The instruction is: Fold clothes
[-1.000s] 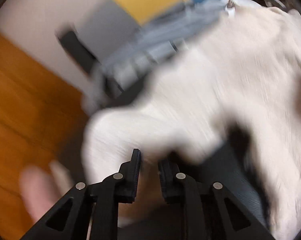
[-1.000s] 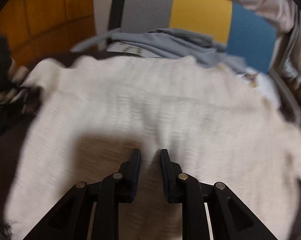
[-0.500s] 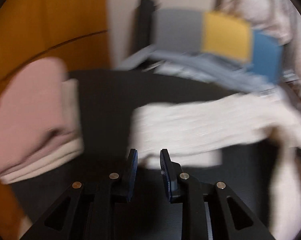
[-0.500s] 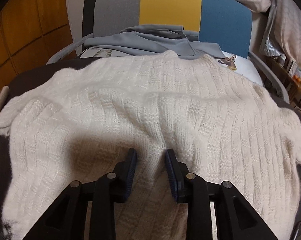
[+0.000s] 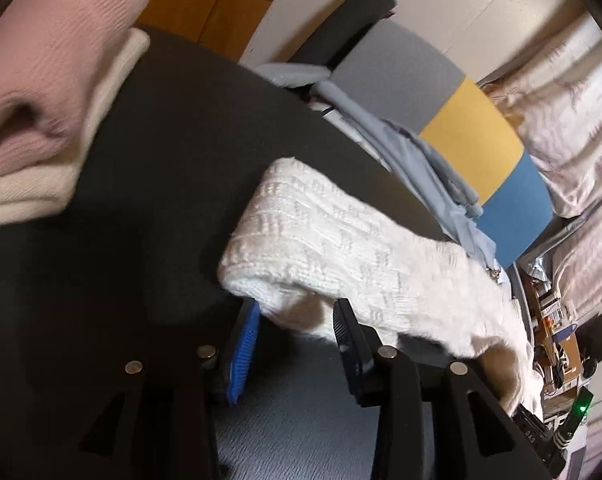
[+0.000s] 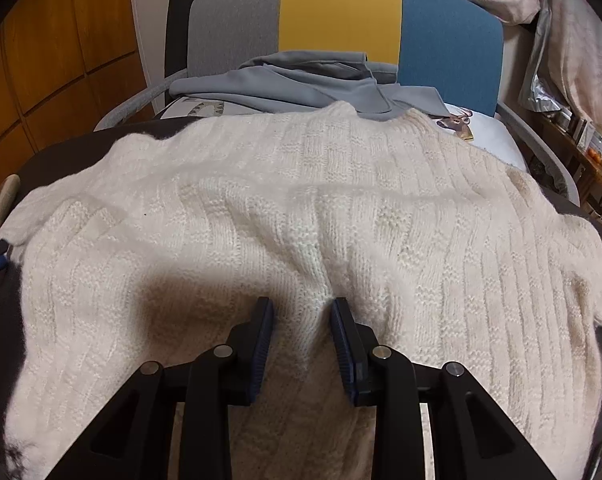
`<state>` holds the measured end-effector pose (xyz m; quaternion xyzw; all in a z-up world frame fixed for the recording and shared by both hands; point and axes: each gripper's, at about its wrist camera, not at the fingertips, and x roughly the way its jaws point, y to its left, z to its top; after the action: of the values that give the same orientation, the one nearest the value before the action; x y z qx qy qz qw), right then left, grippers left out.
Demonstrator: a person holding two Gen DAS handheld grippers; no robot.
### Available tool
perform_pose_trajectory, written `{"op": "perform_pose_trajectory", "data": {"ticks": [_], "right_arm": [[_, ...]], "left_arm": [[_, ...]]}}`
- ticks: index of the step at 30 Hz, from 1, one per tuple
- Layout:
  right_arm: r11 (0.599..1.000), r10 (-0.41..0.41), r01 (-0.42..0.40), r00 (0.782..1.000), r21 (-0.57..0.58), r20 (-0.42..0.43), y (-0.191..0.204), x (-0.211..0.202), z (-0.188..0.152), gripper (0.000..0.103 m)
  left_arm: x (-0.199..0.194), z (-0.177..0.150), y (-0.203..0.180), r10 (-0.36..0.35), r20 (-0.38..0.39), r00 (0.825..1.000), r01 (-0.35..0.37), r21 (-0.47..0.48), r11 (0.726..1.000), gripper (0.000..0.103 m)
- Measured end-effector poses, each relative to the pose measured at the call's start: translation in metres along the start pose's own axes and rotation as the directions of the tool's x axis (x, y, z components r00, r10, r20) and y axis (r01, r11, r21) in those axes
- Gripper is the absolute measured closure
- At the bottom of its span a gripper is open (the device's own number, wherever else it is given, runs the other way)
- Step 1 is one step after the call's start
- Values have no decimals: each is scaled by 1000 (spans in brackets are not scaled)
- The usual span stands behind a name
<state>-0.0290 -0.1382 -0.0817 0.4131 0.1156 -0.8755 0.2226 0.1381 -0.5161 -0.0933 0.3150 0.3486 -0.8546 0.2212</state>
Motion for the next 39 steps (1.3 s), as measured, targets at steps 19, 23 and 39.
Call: {"op": "perform_pose_trajectory", "data": {"ticks": [19,23,39], "right_arm": [[1000,6,-6,1000,9,8,3,-1,-1,72],[1000,18,-19,1000,24,9,2,-1,-1,72],[1000,19,-19,1000,25,9,2,-1,-1,72]], "left_arm": [[-27,38,-90,288,115,951,-305,513,802,98],[-38,42,-118,375,273,886,-436,766,472,98],[28,14,-55,672,270,689,-355,935,-12,95]]}}
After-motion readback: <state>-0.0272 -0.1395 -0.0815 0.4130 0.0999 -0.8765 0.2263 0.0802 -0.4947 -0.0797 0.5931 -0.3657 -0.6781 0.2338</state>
